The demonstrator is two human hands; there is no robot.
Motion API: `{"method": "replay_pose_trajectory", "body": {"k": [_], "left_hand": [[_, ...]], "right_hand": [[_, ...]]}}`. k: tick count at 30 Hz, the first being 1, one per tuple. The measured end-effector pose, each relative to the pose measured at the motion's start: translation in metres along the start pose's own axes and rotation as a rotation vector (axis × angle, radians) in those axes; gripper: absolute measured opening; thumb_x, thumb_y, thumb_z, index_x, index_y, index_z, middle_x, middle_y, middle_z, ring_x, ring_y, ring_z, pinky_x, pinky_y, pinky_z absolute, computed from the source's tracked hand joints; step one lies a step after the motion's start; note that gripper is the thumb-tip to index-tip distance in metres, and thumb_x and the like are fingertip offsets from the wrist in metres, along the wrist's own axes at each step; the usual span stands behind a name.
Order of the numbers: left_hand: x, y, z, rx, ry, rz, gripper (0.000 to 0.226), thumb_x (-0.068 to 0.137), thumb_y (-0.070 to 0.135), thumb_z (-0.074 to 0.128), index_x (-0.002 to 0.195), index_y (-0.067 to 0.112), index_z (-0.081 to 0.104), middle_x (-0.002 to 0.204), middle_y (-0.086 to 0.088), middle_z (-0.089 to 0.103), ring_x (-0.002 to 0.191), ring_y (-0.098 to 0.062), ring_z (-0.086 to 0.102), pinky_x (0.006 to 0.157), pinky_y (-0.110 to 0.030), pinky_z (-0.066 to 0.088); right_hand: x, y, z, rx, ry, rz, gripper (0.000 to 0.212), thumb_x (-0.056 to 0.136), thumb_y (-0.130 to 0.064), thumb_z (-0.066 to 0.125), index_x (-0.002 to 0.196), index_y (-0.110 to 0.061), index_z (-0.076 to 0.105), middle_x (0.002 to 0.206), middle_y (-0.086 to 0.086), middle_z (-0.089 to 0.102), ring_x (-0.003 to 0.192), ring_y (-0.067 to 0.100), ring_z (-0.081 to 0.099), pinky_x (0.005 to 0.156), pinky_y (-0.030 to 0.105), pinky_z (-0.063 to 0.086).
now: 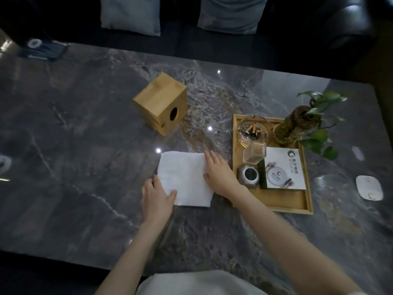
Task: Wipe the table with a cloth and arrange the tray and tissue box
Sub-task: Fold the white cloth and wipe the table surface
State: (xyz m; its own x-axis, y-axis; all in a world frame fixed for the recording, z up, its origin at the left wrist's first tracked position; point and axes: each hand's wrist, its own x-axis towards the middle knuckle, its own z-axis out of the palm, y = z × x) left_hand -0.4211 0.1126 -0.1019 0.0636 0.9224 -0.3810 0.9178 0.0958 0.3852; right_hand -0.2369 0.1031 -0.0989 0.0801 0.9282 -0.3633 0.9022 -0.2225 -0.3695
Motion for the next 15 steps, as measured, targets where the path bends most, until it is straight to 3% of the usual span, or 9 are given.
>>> {"method": "replay_pose_trajectory", "body": {"k": [5,8,10,15], "left_hand": [[0.01,0.006,-0.001,-0.129,-0.05,-0.076,0.059,0.073,0.018,0.07,0.122,-0.002,0.044,0.123,-0.025,0.05,0.115,-0.039,0.045,0.093,-0.043,0.039],[0.015,0.009,-0.002,-0.141,-0.087,-0.061,0.049,0.073,0.013,0.066,0.116,-0.003,0.048,0.119,-0.025,0.054,0.111,-0.04,0.05,0.09,-0.043,0.041],[0.018,0.011,-0.004,-0.131,-0.116,-0.056,0.039,0.073,0.011,0.064,0.107,-0.004,0.052,0.114,-0.026,0.058,0.106,-0.041,0.054,0.084,-0.042,0.044],[0.022,0.014,-0.016,-0.241,-0.141,-0.016,0.014,0.075,0.01,0.061,0.083,0.001,0.055,0.089,-0.02,0.063,0.083,-0.035,0.057,0.06,-0.031,0.036]], "right_hand": [[-0.003,-0.004,0.001,0.096,0.034,0.071,0.06,0.089,-0.011,0.046,0.142,-0.004,0.017,0.144,0.016,0.033,0.132,0.032,0.028,0.109,0.038,0.026],[0.0,-0.007,0.004,0.183,0.041,0.119,0.039,0.088,-0.006,0.044,0.127,-0.003,0.04,0.128,0.018,0.047,0.115,0.033,0.044,0.091,0.036,0.038],[-0.001,-0.01,0.005,0.268,0.06,0.143,0.026,0.089,-0.008,0.044,0.114,-0.003,0.048,0.119,0.017,0.052,0.104,0.032,0.05,0.078,0.033,0.038],[-0.01,-0.012,-0.005,0.523,0.041,0.182,0.02,0.09,-0.014,0.045,0.106,-0.004,0.048,0.105,0.015,0.06,0.092,0.027,0.056,0.068,0.031,0.039]]}}
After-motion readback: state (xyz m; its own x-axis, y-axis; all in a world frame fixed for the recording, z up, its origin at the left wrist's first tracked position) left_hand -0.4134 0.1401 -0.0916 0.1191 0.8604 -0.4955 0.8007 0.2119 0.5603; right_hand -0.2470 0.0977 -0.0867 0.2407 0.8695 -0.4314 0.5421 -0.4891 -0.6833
